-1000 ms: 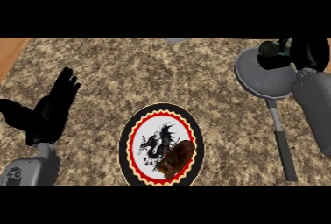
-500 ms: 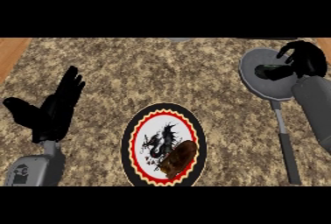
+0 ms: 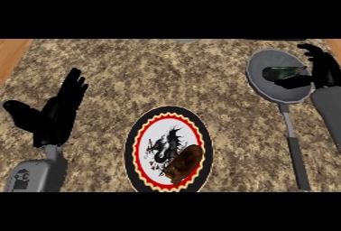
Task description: Pick the eggplant from the plate and place it in the pan
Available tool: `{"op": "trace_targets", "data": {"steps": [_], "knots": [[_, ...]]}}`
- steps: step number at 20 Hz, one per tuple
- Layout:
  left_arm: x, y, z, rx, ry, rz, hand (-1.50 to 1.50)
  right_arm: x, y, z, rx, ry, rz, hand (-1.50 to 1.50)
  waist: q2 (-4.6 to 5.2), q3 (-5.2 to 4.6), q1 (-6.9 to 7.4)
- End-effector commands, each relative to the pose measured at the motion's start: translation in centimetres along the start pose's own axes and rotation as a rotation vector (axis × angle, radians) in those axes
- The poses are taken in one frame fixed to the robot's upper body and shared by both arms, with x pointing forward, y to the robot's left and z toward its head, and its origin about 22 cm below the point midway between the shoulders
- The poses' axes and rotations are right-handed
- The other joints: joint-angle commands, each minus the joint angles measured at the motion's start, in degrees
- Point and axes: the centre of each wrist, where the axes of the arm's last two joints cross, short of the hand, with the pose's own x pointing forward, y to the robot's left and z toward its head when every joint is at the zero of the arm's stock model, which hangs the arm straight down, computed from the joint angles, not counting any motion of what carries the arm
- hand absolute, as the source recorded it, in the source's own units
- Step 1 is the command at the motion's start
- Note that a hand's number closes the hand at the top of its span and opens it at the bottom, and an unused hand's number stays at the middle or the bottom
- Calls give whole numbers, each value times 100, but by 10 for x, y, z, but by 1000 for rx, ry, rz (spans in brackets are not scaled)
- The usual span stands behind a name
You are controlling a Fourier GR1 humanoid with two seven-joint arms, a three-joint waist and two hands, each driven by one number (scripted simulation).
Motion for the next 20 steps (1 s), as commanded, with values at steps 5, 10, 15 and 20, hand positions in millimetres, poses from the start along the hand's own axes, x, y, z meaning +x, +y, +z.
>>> {"op": "trace_targets", "data": {"steps": [5, 10, 15, 20], "knots": [[-6, 11, 5, 49, 8, 2, 0, -52, -42, 1, -119, -18, -407, -150, -63, 1, -200], [-1, 19, 8, 40, 28, 1, 0, -105, -71, 17, -115, -44, -571, -150, -108, -8, -274], [-3, 12, 13, 54, 31, -2, 0, -146, -107, 34, -27, -93, -694, -150, -133, -17, -308], [16, 17, 13, 56, 43, 9, 0, -178, -103, 67, -1, -147, -681, -150, -143, -25, -333]]}}
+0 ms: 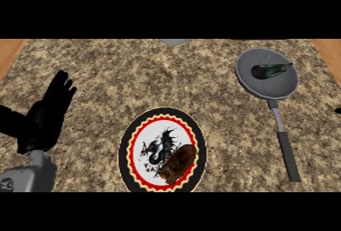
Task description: Pick the eggplant from the plate and place it in the pan
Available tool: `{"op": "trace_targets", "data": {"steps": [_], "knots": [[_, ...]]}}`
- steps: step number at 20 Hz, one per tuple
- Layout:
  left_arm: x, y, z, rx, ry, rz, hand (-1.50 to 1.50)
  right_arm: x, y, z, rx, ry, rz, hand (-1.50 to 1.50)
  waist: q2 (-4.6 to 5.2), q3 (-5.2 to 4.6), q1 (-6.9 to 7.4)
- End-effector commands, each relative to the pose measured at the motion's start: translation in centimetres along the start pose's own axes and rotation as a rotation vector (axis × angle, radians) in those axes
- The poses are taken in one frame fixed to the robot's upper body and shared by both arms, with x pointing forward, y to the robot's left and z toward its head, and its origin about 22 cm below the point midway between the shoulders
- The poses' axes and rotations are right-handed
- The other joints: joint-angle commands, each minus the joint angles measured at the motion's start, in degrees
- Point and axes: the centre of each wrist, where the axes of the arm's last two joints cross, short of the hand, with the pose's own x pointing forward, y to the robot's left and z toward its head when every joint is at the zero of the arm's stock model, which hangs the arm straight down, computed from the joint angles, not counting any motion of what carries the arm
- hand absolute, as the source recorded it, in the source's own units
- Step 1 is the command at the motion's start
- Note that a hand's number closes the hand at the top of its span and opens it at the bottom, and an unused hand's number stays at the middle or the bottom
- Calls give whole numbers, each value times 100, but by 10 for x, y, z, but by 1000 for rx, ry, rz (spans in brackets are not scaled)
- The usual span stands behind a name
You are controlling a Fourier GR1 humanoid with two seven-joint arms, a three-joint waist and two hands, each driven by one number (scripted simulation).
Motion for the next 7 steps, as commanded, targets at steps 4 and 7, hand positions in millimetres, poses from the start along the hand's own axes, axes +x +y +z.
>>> {"op": "trace_targets", "data": {"steps": [4, 7], "knots": [[-6, -9, -16, -4, 0, -8, 0, -10, -48, 37, 4, -28, 5, -150, 26, 1, 20], [-18, -17, 8, -19, 14, 9, 0, 1, -31, 36, 18, -6, 23, -150, 11, -2, 45]]}}
